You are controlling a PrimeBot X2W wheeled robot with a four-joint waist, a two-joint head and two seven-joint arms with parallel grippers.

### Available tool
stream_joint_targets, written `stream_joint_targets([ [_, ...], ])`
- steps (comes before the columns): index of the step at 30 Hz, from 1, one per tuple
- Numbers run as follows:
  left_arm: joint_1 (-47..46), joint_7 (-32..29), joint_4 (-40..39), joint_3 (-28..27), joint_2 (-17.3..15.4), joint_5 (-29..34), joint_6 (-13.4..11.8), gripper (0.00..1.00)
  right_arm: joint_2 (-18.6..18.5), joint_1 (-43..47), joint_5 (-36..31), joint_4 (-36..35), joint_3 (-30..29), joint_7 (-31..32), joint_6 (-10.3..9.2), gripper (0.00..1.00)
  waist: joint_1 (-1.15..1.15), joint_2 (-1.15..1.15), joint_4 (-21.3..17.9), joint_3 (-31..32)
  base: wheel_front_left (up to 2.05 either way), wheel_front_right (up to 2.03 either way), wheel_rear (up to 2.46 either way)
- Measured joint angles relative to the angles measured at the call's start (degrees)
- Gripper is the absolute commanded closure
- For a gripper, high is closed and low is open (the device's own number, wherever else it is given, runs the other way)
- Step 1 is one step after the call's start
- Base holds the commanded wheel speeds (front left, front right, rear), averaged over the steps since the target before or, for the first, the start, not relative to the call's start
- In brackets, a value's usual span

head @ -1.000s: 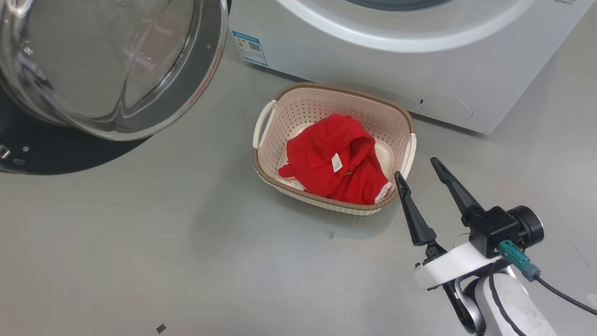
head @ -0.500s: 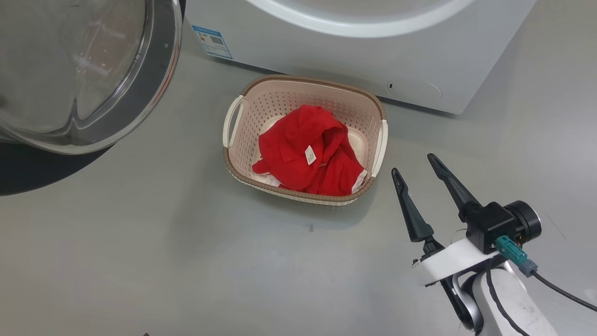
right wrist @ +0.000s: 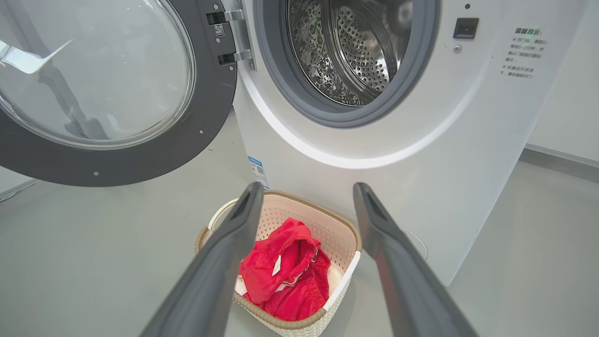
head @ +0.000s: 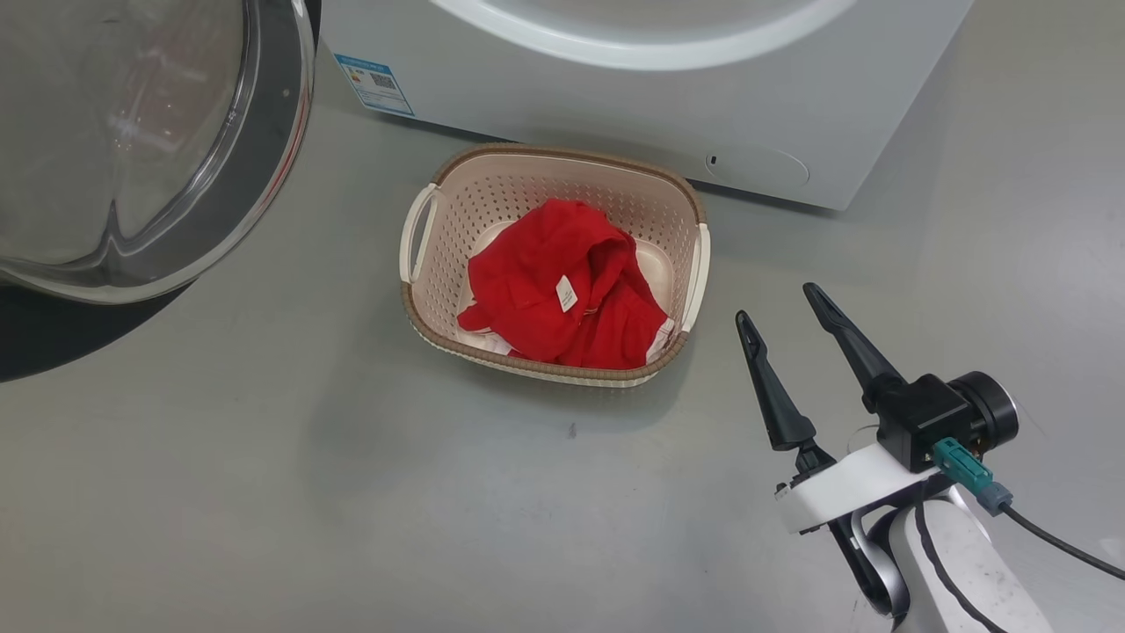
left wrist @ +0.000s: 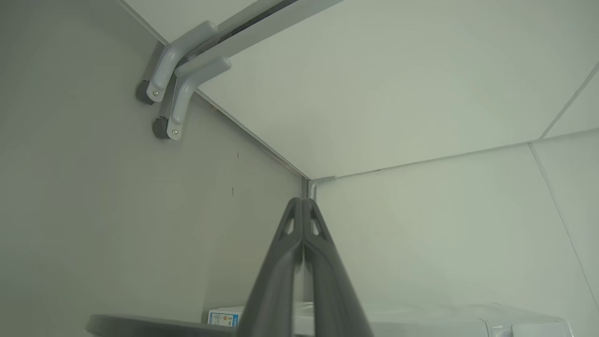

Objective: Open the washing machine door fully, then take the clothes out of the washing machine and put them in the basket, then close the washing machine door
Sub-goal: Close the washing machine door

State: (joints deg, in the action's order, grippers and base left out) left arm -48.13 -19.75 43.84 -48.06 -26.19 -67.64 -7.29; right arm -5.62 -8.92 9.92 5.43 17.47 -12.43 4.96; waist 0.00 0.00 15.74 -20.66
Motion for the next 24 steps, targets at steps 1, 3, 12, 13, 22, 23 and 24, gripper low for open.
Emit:
stream_joint_targets([
  [1, -0.24, -0.43, 0.64, 0.01, -0.05, -0.01, 0.0, 1.0, 0.03, -0.01, 0.0, 0.05, 0.0, -0.01, -0.01, 0.0, 0.0, 0.0, -0.07, 0.05, 0.0, 0.0, 0.0],
  [3, -0.87, -0.94, 2.14, 0.04, -0.38, 0.0, 0.0, 1.0, 0.05, -0.01, 0.0, 0.18, 0.01, -0.07, -0.01, 0.0, 0.0, 0.0, -0.19, 0.15, 0.0, 0.0, 0.0],
  [12, -2.82, -3.65, 10.16, 0.11, -1.96, 1.04, 0.0, 1.0, 0.11, -0.01, 0.0, 0.52, 0.03, -0.51, -0.07, 0.0, 0.0, 0.0, -0.63, 0.53, 0.0, 0.0, 0.0],
  [13, -3.26, -3.98, 10.63, 0.24, -2.33, 1.2, 0.0, 1.0, 0.11, -0.02, 0.0, 0.53, 0.03, -0.52, -0.07, 0.0, 0.0, 0.0, -0.66, 0.55, 0.0, 0.0, 0.0],
  [22, -6.3, -7.89, 14.02, 2.24, -2.92, 1.82, 0.0, 1.0, 0.2, -0.02, 0.0, 0.6, 0.07, -0.57, -0.13, 0.0, 0.0, 0.0, -0.89, 0.51, 0.0, 0.0, 0.0],
  [23, -6.55, -8.28, 14.21, 2.49, -3.02, 1.97, 0.0, 1.0, 0.2, -0.02, 0.0, 0.62, 0.08, -0.57, -0.13, 0.0, 0.0, 0.0, -0.91, 0.48, 0.0, 0.0, 0.0],
  [24, -6.82, -8.55, 14.46, 2.75, -3.14, 2.15, 0.0, 1.0, 0.21, -0.02, 0.0, 0.65, 0.09, -0.57, -0.13, 0.0, 0.0, 0.0, -0.93, 0.47, 0.0, 0.0, 0.0],
])
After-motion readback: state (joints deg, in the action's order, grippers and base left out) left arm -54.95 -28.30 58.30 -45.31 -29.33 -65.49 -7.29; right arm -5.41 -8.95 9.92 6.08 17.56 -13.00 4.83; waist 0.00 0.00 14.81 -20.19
